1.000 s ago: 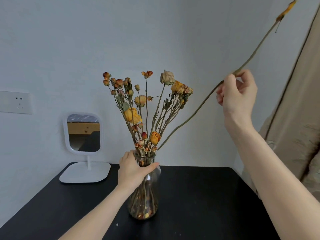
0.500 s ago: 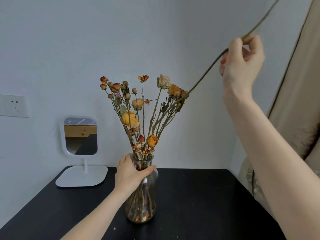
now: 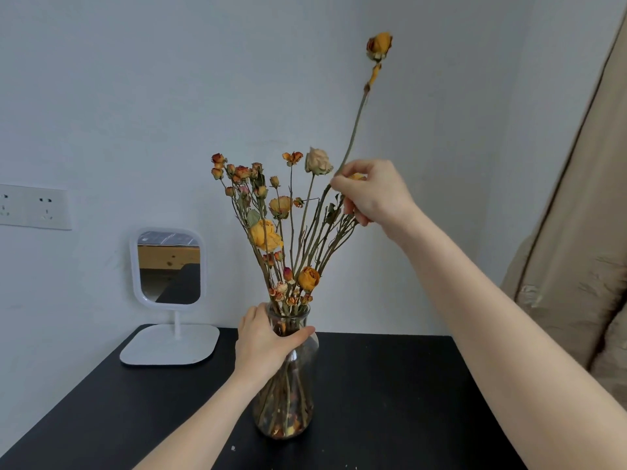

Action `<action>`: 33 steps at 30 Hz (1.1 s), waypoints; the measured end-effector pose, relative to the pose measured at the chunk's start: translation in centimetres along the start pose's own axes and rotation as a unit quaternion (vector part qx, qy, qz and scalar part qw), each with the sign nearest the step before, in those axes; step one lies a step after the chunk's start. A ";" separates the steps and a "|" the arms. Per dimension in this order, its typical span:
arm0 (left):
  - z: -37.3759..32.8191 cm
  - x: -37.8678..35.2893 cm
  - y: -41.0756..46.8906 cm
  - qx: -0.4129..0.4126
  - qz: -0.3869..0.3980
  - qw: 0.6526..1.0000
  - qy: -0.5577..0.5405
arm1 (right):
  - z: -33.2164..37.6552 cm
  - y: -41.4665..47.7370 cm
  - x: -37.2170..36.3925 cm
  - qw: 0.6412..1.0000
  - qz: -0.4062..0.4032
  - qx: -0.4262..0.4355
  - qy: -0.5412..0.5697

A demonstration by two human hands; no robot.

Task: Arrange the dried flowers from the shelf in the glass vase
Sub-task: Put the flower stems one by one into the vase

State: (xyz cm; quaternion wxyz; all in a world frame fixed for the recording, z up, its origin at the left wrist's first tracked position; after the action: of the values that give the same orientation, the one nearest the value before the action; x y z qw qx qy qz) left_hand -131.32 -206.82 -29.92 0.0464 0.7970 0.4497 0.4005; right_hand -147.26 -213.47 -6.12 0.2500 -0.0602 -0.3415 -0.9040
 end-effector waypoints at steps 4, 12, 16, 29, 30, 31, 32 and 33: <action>0.0 0.0 0.0 0.003 -0.001 1.000 -0.001 | -1.4 -0.4 -1.8 0.997 0.054 -0.033 -0.048; 0.4 -0.4 0.1 -0.003 0.026 0.999 -0.034 | -4.9 -1.6 -5.3 0.985 0.122 -0.094 -0.083; 0.7 -0.5 0.0 -0.015 0.072 0.994 -0.079 | -6.0 -2.3 -6.4 0.982 0.131 -0.110 -0.077; 0.9 -0.4 -0.6 -0.008 0.121 0.986 -0.116 | -5.1 -1.6 -5.9 0.986 0.065 -0.114 0.105; 1.0 -0.3 -0.7 -0.009 0.123 0.986 -0.114 | -5.0 -1.6 -5.9 0.988 0.064 -0.109 0.092; 1.0 -0.2 -0.7 -0.010 0.123 0.986 -0.113 | -5.0 -1.7 -6.0 0.989 0.067 -0.106 0.072; 1.1 -0.2 -0.7 -0.011 0.123 0.986 -0.112 | -5.0 -1.8 -6.2 0.991 0.072 -0.103 0.050; 1.1 -0.1 -0.7 -0.010 0.123 0.986 -0.112 | -5.1 -1.9 -6.4 0.992 0.076 -0.101 0.029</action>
State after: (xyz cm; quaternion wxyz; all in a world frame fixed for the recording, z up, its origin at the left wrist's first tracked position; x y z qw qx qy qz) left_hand -131.06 -206.16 -31.05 0.0552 0.8856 0.3359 0.3161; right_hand -142.34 -212.94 -12.89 0.3207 -0.0849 -0.2356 -0.9135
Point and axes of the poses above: each hand's wrist, its own y-axis towards the middle knuckle, its own x-axis out of the back of the hand, z = x × y, the point moved 10 cm from there along y, towards the middle knuckle, and after that the axes turned 11 degrees about y, right-handed, at the moved point
